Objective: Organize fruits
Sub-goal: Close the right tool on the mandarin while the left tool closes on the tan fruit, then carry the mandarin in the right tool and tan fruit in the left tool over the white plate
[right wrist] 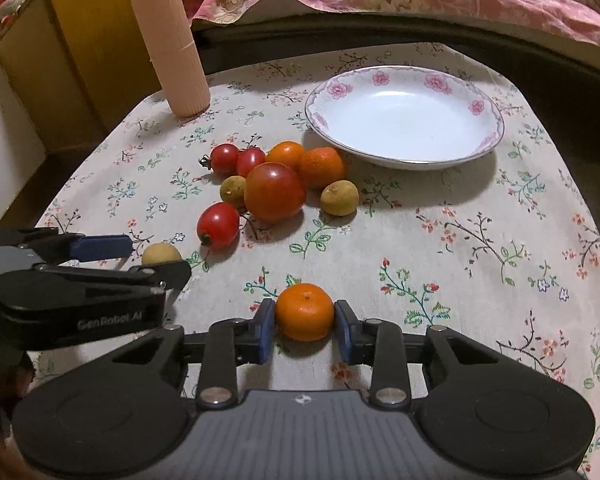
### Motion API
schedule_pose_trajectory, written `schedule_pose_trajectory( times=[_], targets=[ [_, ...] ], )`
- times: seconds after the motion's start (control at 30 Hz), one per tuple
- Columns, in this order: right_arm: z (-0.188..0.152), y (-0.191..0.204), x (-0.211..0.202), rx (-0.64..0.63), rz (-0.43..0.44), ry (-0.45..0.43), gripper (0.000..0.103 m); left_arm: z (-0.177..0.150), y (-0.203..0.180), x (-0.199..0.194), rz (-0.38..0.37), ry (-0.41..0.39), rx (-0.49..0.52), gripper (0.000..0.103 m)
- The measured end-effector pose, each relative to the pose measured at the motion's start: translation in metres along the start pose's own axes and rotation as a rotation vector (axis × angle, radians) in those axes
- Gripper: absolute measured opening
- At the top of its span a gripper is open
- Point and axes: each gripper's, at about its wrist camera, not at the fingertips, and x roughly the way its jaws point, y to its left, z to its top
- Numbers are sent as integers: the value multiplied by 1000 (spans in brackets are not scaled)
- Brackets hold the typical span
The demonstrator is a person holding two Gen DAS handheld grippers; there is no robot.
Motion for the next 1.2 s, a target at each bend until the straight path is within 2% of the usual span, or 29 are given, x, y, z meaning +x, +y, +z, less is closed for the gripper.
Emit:
schedule_pose_trajectory(
  times=[0.13,0.23,0.37,0.47,0.53,0.8,0.93,1.1,1.2],
  targets=[
    [-2,-2,-2,1,6,-4,34,0,-3,2,-6,-13,7,72],
    [-3,-2,-3,-8,9,-8,34,-2,-3,3,4,-22,1,79],
    [-5,-1,-3,-19,8,-14,34,-4,-1,8,-15,0,-15,98],
    [-6,-5,-3,-8,25,-17,34,-3,-3,9,2,3,4,99],
    [-5,-9,-3,9,44,-15,34,0,-4,8,-7,15,7,95],
    [-1,-13,-2,29,67,3,34,2,-7,1,-79,14,26,52],
    [-3,-13,-6,39,53,1,34,4,-5,3,-80,6,5,44],
    [-3,-14,-10,51,13,-10,34,-1,-10,-3,-79,12,42,35],
    [-3,-12,-12,41,-9,-13,34,-3,-9,-5,-80,9,46,35]
  ],
)
